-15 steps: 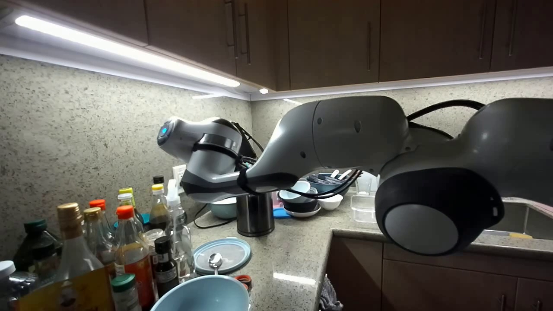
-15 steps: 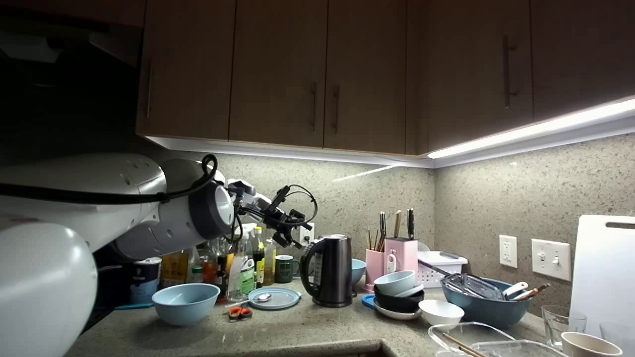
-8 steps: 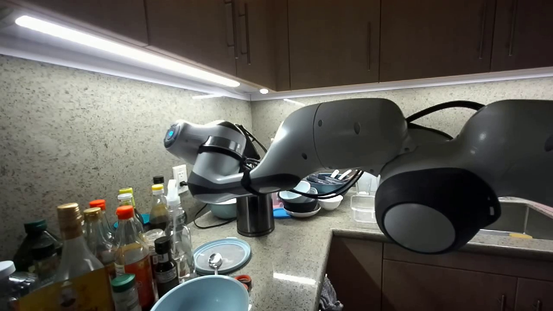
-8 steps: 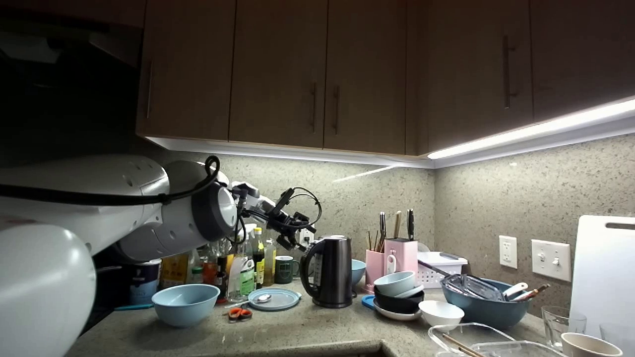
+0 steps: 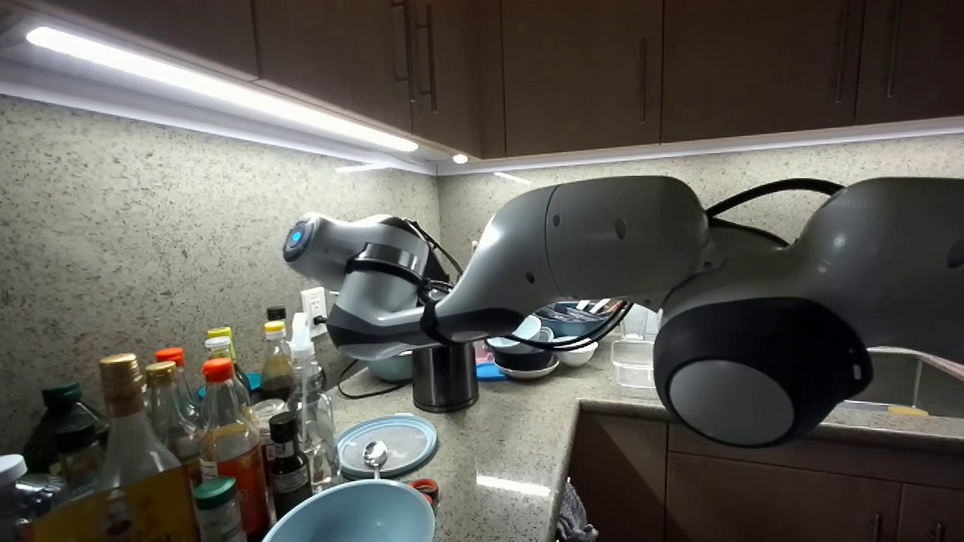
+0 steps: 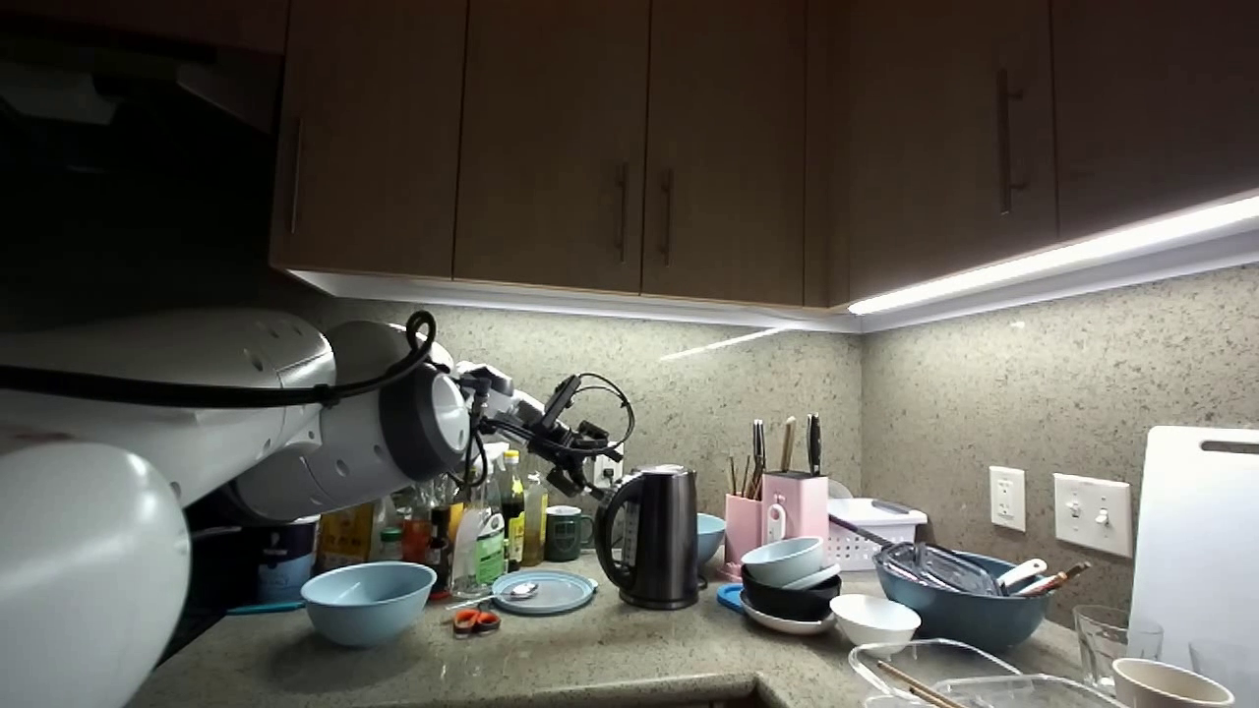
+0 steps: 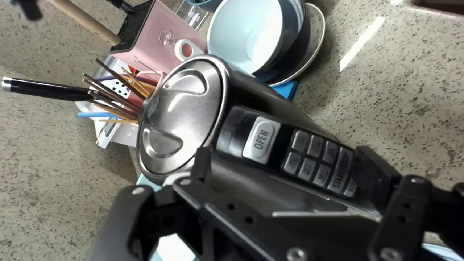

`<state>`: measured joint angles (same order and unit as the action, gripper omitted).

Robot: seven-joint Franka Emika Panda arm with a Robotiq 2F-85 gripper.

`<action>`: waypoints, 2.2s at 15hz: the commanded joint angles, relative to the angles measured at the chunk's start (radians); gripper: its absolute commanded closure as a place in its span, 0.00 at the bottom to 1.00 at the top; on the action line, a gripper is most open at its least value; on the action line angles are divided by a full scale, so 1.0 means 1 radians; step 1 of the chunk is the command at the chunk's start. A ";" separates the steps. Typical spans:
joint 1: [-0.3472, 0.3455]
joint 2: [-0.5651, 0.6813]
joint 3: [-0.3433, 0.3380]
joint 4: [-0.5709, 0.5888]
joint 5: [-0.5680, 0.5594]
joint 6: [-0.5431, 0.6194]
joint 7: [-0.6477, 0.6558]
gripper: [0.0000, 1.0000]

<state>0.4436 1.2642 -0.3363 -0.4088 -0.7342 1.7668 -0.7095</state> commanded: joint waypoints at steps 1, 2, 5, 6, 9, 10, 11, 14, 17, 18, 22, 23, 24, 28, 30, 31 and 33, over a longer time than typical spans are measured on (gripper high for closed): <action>0.003 -0.014 -0.016 -0.029 -0.009 0.044 0.000 0.00; 0.003 -0.013 -0.020 -0.030 -0.011 0.049 0.001 0.00; 0.002 -0.014 -0.035 -0.031 -0.012 0.050 0.007 0.00; 0.001 -0.015 -0.036 -0.033 -0.008 0.049 0.004 0.00; 0.002 -0.008 -0.038 -0.038 -0.003 0.049 -0.002 0.00; -0.023 0.048 -0.005 0.063 -0.022 0.013 -0.029 0.00; 0.004 -0.002 -0.036 -0.037 -0.004 0.050 -0.003 0.00; 0.008 0.003 -0.047 -0.035 -0.010 0.052 -0.001 0.00; 0.005 0.005 -0.063 -0.031 -0.019 0.058 0.007 0.00; 0.004 0.007 -0.073 -0.029 -0.025 0.060 0.013 0.00; -0.004 0.003 -0.117 -0.030 -0.026 0.059 0.012 0.00; -0.006 0.003 -0.119 -0.034 -0.016 0.056 0.006 0.00; -0.007 0.004 -0.121 -0.037 -0.011 0.055 0.001 0.00; -0.040 0.066 -0.069 0.067 -0.042 0.027 -0.037 0.00; -0.006 0.022 -0.112 -0.035 -0.013 0.073 -0.012 0.00; -0.004 0.022 -0.114 -0.033 -0.012 0.073 -0.012 0.00; 0.005 0.016 -0.116 -0.032 -0.010 0.061 -0.012 0.00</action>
<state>0.4338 1.2991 -0.4446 -0.4153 -0.7414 1.8095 -0.7091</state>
